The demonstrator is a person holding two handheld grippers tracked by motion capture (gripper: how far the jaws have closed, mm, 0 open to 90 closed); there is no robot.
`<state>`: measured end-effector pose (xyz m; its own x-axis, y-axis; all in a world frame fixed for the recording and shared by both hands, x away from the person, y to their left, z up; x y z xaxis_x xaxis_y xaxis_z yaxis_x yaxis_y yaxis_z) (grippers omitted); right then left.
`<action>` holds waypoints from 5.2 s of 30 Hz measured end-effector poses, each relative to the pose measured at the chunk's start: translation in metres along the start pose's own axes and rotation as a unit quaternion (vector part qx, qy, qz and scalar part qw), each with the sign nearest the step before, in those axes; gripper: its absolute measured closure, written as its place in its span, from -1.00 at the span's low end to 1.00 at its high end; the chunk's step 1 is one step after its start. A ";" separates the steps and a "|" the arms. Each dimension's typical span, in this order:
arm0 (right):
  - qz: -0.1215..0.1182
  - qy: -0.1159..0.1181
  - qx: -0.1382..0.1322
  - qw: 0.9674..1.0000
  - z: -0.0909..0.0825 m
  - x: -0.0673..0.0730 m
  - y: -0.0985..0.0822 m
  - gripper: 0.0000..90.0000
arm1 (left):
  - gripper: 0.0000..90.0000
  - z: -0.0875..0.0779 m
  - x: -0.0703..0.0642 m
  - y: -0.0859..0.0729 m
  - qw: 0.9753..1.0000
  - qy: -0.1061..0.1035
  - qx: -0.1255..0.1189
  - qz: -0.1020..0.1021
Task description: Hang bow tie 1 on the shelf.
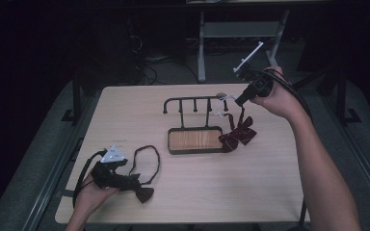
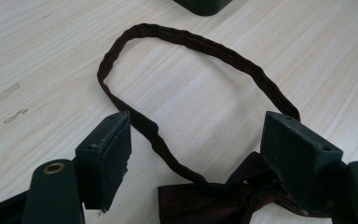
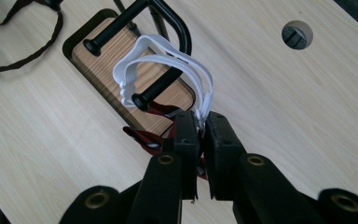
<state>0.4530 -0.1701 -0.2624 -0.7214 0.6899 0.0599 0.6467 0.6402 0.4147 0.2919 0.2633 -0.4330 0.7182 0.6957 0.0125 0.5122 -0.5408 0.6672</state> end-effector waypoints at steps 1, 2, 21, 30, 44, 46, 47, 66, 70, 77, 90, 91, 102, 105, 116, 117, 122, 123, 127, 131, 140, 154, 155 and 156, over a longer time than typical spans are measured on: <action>0.003 0.002 -0.001 1.000 0.001 -0.001 0.000 0.86 | -0.44 0.000 0.000 0.000 1.000 0.000 -0.001 0.000; 0.004 0.001 -0.001 1.000 0.002 -0.001 0.000 0.85 | -0.44 0.000 0.000 0.000 1.000 0.000 -0.001 -0.001; 0.008 0.025 -0.005 1.000 0.015 -0.005 -0.009 0.68 | -0.44 0.000 0.000 0.000 1.000 0.001 -0.001 0.001; 0.007 0.044 -0.008 0.999 0.016 -0.007 -0.022 0.58 | -0.44 0.001 0.000 0.000 1.000 0.000 0.003 0.002; 0.004 0.063 -0.013 0.998 0.022 -0.006 -0.047 0.41 | -0.44 0.002 -0.001 -0.001 1.000 0.001 0.003 0.000; 0.005 0.064 -0.014 0.998 0.023 -0.006 -0.050 0.40 | -0.44 0.002 0.000 -0.001 1.000 0.000 0.004 0.000; 0.004 0.066 -0.013 0.998 0.023 -0.006 -0.051 0.40 | -0.44 0.001 0.000 -0.001 1.000 0.000 0.004 0.000; 0.012 0.082 -0.011 0.997 0.039 -0.006 -0.077 0.27 | -0.44 0.002 0.000 -0.001 1.000 0.002 0.005 0.001; 0.013 0.084 -0.011 0.996 0.043 -0.004 -0.084 0.23 | -0.44 0.002 0.000 -0.001 1.000 0.001 0.004 -0.001; 0.012 0.087 -0.010 0.996 0.050 -0.002 -0.094 0.19 | -0.44 0.002 0.000 -0.001 1.000 0.002 0.004 -0.001; 0.010 0.093 -0.014 0.996 0.057 0.001 -0.112 0.13 | -0.44 0.003 0.000 -0.002 1.000 0.002 0.004 -0.001; 0.011 0.094 -0.014 0.995 0.057 0.001 -0.112 0.12 | -0.44 0.003 0.000 -0.002 1.000 0.002 0.005 -0.001; 0.010 0.101 -0.022 0.995 0.060 0.005 -0.123 0.10 | -0.44 0.006 0.000 -0.002 1.000 0.000 0.011 0.002; 0.012 0.100 -0.022 0.995 0.064 0.006 -0.128 0.10 | -0.44 0.006 0.001 -0.001 1.000 -0.001 0.009 0.001; 0.026 0.106 -0.035 0.993 0.071 0.012 -0.152 0.09 | -0.45 0.007 0.000 0.002 1.000 0.001 0.010 0.012; 0.024 0.108 -0.039 0.993 0.071 0.013 -0.154 0.09 | -0.45 0.007 0.000 0.001 1.000 0.000 0.010 0.009; 0.024 0.111 -0.055 0.992 0.072 0.022 -0.169 0.08 | -0.45 0.007 0.000 0.002 1.000 0.001 0.012 0.012; 0.026 0.115 -0.055 0.992 0.072 0.023 -0.170 0.08 | -0.45 0.007 -0.001 0.002 1.000 0.001 0.011 0.011; 0.027 0.109 -0.055 0.992 0.076 0.026 -0.180 0.05 | -0.45 0.007 -0.001 0.002 1.000 0.002 0.013 0.016; 0.037 0.114 -0.064 0.991 0.079 0.026 -0.189 0.04 | -0.45 0.007 -0.001 0.002 1.000 0.001 0.013 0.009; 0.048 0.111 -0.073 0.990 0.087 0.025 -0.203 -0.01 | -0.45 0.007 -0.001 0.002 1.000 0.005 0.014 0.016; 0.053 0.121 -0.077 0.988 0.094 0.030 -0.212 -0.02 | -0.32 0.001 0.008 0.009 1.000 0.010 0.003 -0.004; 0.053 0.121 -0.077 0.988 0.094 0.030 -0.212 -0.02 | -0.32 0.001 0.008 0.010 1.000 0.012 0.003 -0.011; 0.055 0.120 -0.075 0.988 0.093 0.031 -0.211 -0.02 | -0.31 0.002 0.010 0.012 1.000 0.014 0.006 -0.013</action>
<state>0.3170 -0.2524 -0.4329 -0.6983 0.6407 0.3193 0.6937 0.4959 0.5223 0.3056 0.2628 -0.4262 0.6917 0.7220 0.0158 0.5364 -0.5283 0.6581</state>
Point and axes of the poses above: each handheld gripper's, and its own axes: z roughly forward along the jaws, y roughly out of its top, x roughly to its left, the point moved 1 cm from there along z, roughly forward along the jaws, and after that the axes turned 1 degree about y, right-handed, at the moved point
